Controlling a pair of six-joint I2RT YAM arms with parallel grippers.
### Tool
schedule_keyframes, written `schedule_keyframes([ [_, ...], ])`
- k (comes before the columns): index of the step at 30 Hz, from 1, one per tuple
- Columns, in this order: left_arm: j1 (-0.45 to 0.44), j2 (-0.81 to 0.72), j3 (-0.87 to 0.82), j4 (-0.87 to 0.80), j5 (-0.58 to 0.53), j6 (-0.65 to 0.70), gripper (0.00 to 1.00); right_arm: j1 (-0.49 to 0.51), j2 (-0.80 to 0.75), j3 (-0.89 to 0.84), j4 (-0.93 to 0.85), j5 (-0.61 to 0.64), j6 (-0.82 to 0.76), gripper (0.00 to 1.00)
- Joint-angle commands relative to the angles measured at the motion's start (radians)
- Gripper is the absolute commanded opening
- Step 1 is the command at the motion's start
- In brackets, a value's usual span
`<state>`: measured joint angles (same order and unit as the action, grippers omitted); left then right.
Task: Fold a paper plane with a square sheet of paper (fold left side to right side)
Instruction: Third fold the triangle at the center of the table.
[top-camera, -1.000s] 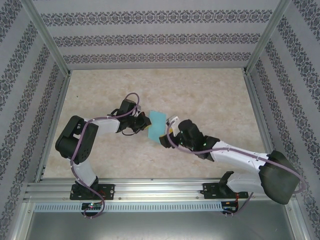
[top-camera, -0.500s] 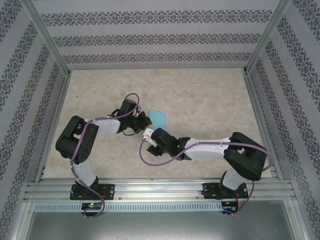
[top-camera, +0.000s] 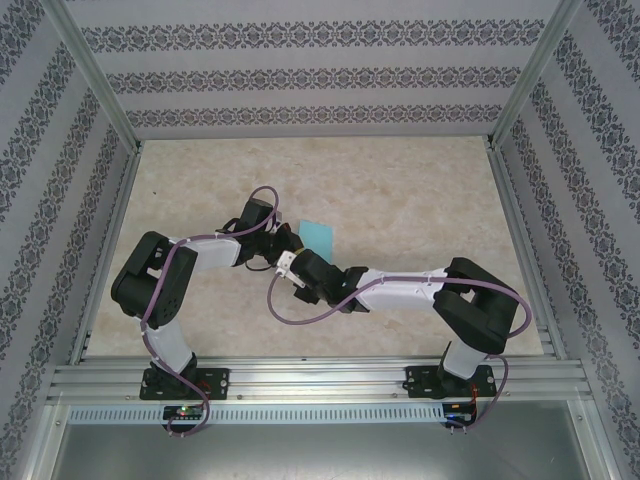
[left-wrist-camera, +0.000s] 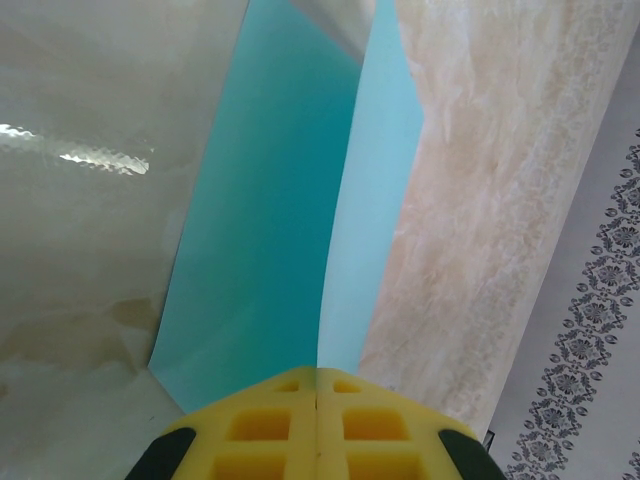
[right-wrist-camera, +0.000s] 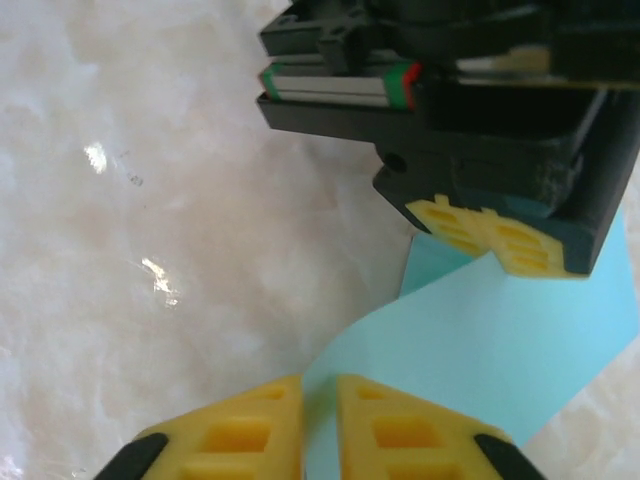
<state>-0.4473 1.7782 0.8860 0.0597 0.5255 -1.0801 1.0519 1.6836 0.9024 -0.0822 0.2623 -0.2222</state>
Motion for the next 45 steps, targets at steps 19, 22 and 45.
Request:
schedule_keyframes([
  [19, 0.112, -0.128, 0.185, -0.387, 0.056, 0.35, 0.42, -0.032, -0.001, -0.002, -0.034, -0.083, 0.0, 0.0],
  [22, 0.105, -0.043, 0.245, -0.335, 0.144, 0.345, 0.32, -0.034, 0.001, -0.003, -0.028, -0.085, 0.009, 0.0],
  [45, 0.029, 0.421, 0.562, -0.478, 0.088, 0.462, 0.21, -0.042, 0.014, 0.011, -0.042, -0.131, 0.049, 0.0],
])
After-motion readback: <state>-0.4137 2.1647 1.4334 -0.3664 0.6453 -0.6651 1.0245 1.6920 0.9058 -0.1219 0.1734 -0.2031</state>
